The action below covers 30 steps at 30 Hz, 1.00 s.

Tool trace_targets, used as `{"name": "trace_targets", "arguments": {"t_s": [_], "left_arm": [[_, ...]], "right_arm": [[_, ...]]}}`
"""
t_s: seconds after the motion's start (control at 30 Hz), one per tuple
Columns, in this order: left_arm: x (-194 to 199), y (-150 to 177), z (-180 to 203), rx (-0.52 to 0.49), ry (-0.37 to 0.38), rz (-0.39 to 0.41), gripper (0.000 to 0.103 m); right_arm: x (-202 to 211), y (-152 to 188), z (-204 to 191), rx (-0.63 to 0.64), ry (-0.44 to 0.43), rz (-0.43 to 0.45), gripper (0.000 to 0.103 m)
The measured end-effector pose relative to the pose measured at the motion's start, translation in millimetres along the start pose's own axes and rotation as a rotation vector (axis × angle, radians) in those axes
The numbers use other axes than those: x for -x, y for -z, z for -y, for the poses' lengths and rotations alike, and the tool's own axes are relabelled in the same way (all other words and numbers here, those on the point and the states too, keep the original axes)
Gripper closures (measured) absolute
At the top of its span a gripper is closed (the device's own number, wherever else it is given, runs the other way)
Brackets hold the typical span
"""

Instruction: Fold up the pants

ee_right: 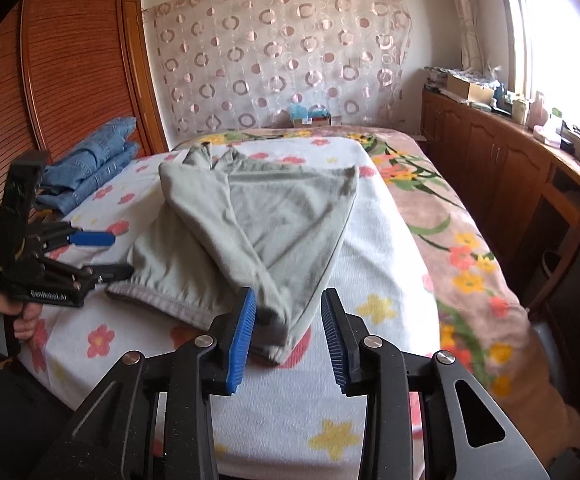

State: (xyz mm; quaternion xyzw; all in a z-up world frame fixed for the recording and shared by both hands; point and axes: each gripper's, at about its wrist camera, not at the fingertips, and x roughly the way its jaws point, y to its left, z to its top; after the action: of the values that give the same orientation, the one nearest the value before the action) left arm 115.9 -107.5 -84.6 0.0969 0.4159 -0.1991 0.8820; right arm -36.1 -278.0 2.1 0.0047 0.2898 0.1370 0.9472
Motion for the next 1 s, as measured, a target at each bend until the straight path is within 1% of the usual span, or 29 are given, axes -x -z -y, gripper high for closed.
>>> {"name": "trace_targets", "arguments": {"t_s": [0.2,0.47,0.6,0.83,1.0], "left_arm": [[7.1,-2.6,-5.5,0.021,-0.009,0.027,0.026],[20.4,-18.4,-22.0,0.036,-0.039,0.075,0.026],[23.5,-29.7,-31.0,0.043,-0.052,0.099,0.026],[25.0,-39.0,-45.6,0.076,-0.063,0.123,0.026],[21.7,-37.2,-54.4,0.099,-0.066,0.118,0.026]], "right_arm": [[-6.0,-13.1,-0.8,0.022,-0.005,0.021,0.068],[-48.1,-50.4,-5.9,0.041,-0.074,0.026,0.068],[-75.1,-71.8,-11.8,0.072,-0.089,0.014,0.068],[-129.8,-88.2,-10.1,0.088,-0.106,-0.084,0.067],[-160.2,-88.3,-6.2,0.082,-0.136,-0.173,0.067]]}}
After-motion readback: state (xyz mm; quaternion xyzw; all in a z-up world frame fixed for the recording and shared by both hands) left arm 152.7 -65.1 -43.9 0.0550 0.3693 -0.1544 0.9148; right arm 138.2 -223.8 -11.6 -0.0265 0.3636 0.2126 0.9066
